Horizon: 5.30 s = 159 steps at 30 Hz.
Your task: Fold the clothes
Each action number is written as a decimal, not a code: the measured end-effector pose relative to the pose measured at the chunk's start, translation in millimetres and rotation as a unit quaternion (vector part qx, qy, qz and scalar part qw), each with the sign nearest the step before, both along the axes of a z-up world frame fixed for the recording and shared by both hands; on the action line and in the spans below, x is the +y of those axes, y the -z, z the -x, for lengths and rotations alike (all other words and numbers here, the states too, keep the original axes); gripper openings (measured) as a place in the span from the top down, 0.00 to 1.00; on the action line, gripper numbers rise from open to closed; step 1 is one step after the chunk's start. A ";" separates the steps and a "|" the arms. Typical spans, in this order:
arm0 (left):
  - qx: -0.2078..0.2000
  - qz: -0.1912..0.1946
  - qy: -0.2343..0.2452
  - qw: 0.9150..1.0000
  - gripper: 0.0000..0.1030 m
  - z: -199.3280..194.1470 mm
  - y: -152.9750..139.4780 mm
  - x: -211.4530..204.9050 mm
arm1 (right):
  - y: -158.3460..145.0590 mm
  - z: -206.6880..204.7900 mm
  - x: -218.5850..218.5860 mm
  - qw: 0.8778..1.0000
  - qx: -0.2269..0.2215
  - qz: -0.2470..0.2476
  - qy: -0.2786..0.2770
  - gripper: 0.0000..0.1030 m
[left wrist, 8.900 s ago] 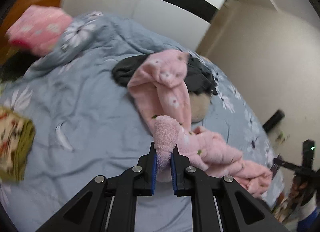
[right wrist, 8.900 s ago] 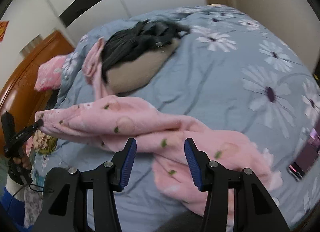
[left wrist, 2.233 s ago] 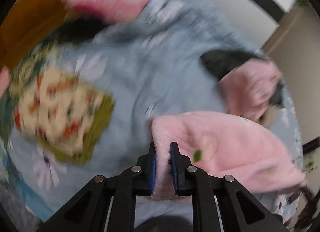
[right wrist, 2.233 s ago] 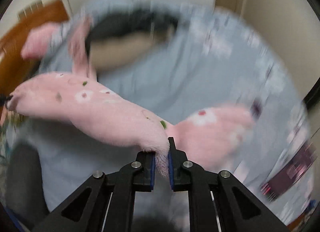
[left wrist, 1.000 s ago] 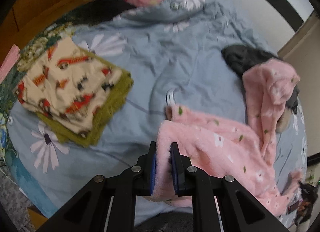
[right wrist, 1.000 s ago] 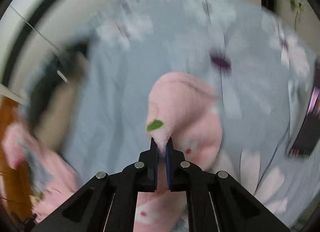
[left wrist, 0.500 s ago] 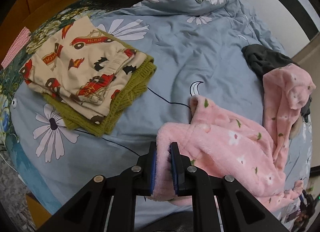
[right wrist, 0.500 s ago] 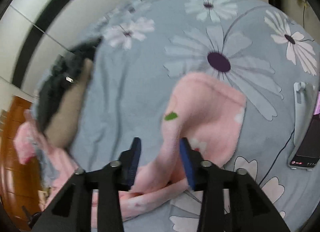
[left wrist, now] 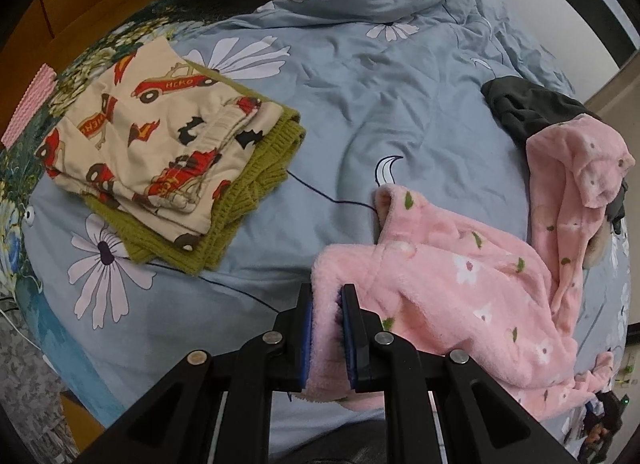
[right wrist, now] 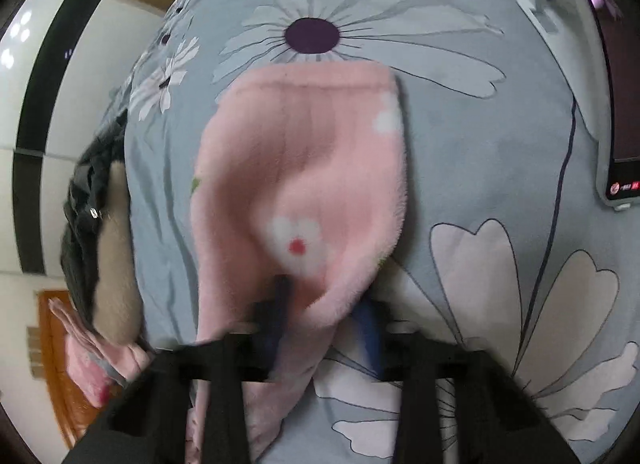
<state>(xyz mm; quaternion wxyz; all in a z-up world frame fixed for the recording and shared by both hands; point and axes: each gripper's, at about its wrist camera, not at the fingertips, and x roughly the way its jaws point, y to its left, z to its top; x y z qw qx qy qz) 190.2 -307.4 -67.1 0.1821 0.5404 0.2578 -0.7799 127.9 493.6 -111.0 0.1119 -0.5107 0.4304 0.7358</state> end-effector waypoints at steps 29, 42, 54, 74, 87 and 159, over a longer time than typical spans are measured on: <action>0.015 -0.056 0.023 0.998 0.62 -38.3 26.4 -1.1 | -101.9 -38.7 -2.4 0.987 0.108 -0.096 -0.074 0.96; 0.031 -0.174 0.065 0.982 0.33 -72.6 73.5 14.6 | -85.3 -58.9 -11.8 0.988 0.078 -0.097 -0.087 0.96; 0.007 -0.107 0.089 0.990 0.83 -32.0 46.1 33.9 | -113.7 -47.7 -14.5 0.984 0.099 -0.115 -0.097 0.96; -0.008 -0.029 0.054 0.998 0.83 -48.6 23.7 -22.1 | -34.4 -77.4 -19.8 0.980 0.047 -0.105 -0.163 0.96; -0.002 -0.050 0.036 0.998 0.70 -69.0 39.0 -26.5 | -44.3 -66.7 -41.8 0.965 -0.006 -0.173 -0.197 0.83; -0.063 0.056 0.104 0.991 0.33 177.0 95.4 7.7 | -126.1 152.2 55.2 0.978 -0.007 -0.202 -0.052 0.93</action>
